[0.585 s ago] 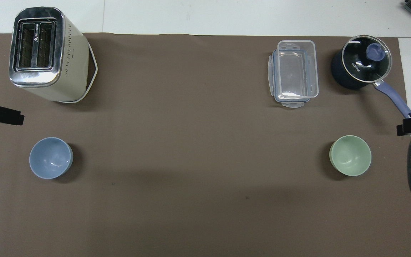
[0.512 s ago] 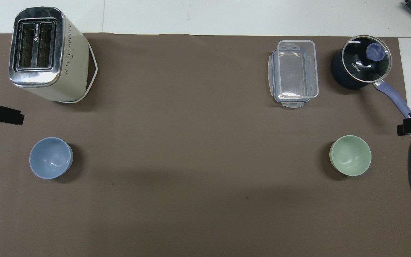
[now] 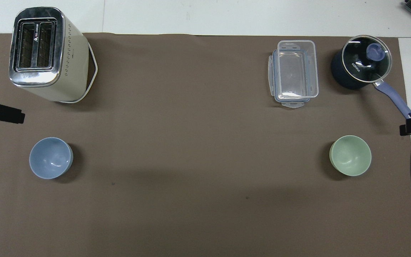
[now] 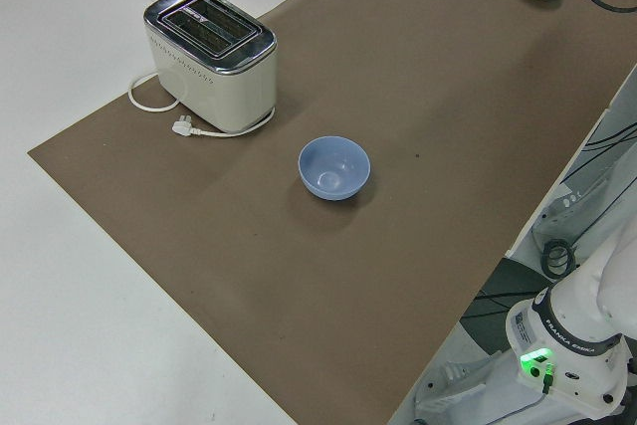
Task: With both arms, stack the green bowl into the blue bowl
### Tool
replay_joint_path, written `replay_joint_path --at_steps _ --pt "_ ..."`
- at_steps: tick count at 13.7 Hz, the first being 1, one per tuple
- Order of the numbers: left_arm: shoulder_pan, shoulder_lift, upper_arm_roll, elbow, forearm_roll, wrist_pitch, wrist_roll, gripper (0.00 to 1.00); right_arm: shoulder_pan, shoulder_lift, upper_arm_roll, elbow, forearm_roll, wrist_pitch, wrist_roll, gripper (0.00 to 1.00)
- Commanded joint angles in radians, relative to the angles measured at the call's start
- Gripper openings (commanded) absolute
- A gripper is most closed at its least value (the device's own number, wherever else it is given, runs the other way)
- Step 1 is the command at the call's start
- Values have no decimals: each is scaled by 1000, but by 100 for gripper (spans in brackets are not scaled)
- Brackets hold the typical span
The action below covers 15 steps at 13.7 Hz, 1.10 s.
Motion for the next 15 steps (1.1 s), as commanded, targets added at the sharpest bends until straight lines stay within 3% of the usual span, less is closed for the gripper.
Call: replay_joint_path --at_steps 1,15 --pt "-2 5 -2 21 8 -17 -8 100 -3 -20 6 -25 -9 10 8 100" --pt "10 3 1 15 8 -16 -4 100 -3 -22 6 -31 -7 10 5 100"
